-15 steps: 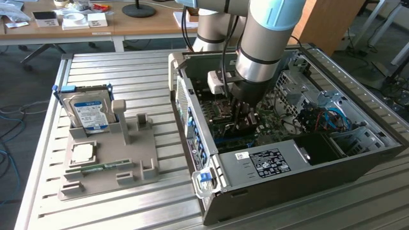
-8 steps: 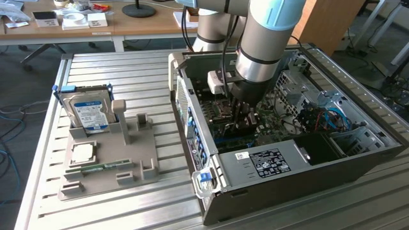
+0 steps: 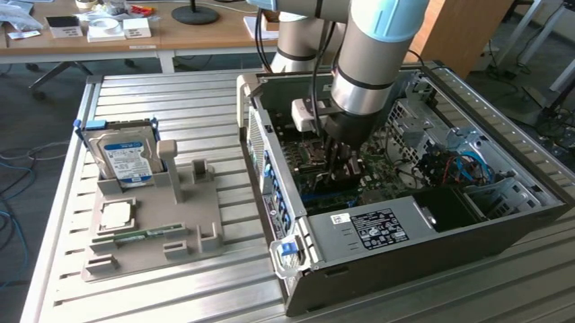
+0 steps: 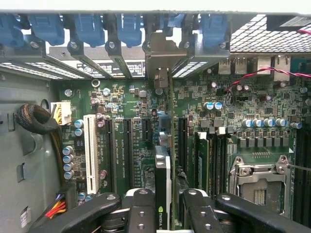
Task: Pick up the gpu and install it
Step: 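Insert the gpu into the slot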
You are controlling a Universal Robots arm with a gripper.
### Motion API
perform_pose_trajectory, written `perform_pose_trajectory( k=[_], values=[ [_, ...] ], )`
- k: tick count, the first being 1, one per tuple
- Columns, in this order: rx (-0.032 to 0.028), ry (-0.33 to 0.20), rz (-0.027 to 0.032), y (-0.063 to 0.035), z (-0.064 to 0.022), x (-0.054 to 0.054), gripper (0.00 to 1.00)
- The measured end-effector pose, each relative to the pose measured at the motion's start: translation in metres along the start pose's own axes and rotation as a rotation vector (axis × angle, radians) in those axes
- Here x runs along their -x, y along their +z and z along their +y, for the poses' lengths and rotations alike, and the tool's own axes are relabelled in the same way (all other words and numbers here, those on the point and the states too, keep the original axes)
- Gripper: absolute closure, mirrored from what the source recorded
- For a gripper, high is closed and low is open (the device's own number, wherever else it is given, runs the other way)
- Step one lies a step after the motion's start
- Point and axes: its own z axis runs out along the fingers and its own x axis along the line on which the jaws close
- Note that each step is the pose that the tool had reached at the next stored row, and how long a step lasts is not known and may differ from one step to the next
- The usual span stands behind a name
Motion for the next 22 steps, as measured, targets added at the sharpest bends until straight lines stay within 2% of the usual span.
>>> perform_pose_trajectory(
  k=[22],
  values=[
    [0.0001,0.0,-0.0008,0.0041,0.0022,-0.0012,0.73]
  ],
)
